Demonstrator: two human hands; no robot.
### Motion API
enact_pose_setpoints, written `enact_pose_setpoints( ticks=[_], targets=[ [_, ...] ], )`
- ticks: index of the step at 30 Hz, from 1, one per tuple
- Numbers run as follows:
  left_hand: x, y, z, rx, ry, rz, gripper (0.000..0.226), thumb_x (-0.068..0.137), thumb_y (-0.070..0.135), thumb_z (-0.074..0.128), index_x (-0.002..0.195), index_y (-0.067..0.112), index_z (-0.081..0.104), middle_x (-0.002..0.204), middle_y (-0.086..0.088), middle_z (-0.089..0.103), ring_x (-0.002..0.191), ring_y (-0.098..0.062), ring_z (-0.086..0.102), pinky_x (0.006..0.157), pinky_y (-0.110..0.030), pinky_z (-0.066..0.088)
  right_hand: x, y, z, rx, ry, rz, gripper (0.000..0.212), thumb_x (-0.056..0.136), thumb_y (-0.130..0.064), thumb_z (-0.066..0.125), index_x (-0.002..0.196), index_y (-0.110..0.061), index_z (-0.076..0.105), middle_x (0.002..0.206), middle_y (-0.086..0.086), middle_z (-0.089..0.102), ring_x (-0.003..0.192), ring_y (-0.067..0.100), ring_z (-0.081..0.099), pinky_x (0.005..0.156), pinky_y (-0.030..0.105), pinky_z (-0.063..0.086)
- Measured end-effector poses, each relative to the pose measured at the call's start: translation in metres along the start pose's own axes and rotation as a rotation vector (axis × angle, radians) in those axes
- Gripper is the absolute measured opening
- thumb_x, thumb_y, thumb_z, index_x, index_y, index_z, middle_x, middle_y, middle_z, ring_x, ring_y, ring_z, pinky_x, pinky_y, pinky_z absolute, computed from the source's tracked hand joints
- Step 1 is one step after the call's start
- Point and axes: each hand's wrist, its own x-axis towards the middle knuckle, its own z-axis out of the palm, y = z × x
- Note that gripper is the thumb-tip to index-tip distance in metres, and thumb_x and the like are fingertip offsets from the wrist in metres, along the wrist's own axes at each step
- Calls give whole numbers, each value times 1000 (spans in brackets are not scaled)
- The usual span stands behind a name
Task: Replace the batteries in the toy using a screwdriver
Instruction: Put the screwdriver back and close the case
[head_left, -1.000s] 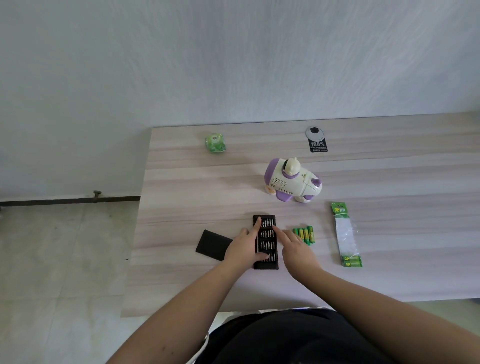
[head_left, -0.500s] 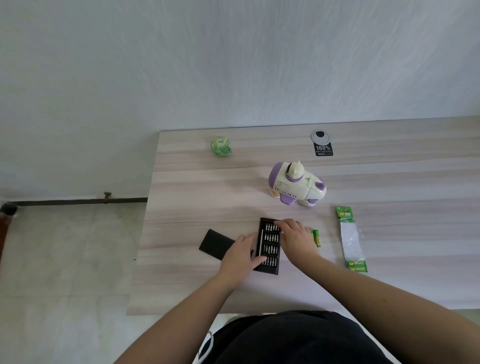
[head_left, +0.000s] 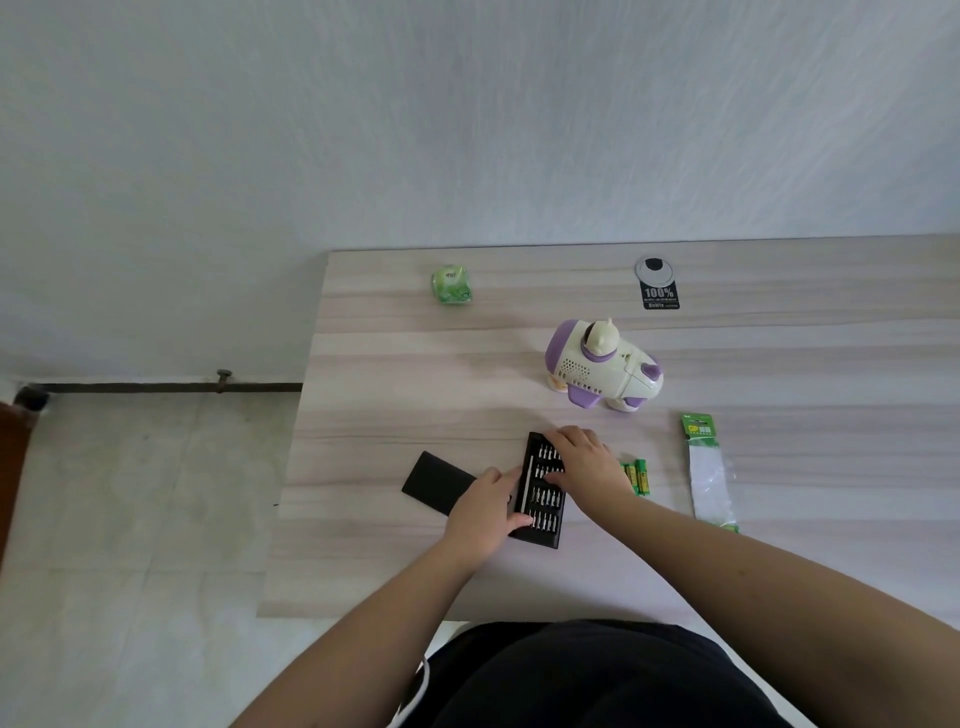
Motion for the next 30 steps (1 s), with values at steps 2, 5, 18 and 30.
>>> enact_pose_setpoints(
  ticks=[2,5,18,30],
  targets=[
    [1,0,-1,1,-9,-3,68,85,36,69,144,33,36,107,2,51,104,-16,54,87,-34,49,-1,0,0,-4,-3,-3,66,91,-36,60,148,-21,30,147,2,37,136,24,32,109,38,31],
    [2,0,-2,-1,-14,-1,68,84,36,69,144,31,38,108,1,51,104,-18,54,87,-36,49,-1,1,2,-6,2,-2,66,91,-36,60,147,-20,31,147,3,37,136,24,32,109,38,32],
    [-4,-3,4,7,31,7,69,79,36,74,141,27,43,118,1,49,115,-16,48,93,-32,44,-7,4,-4,108,102,140,41,103,-26,36,144,-22,35,137,4,51,126,26,44,105,37,31],
    [-9,-8,-1,63,28,79,65,81,39,72,138,23,46,121,0,49,117,-17,46,95,-33,44,-25,9,-17,456,17,195,65,78,-35,77,136,-22,49,126,5,53,114,22,53,90,27,40]
  ],
)
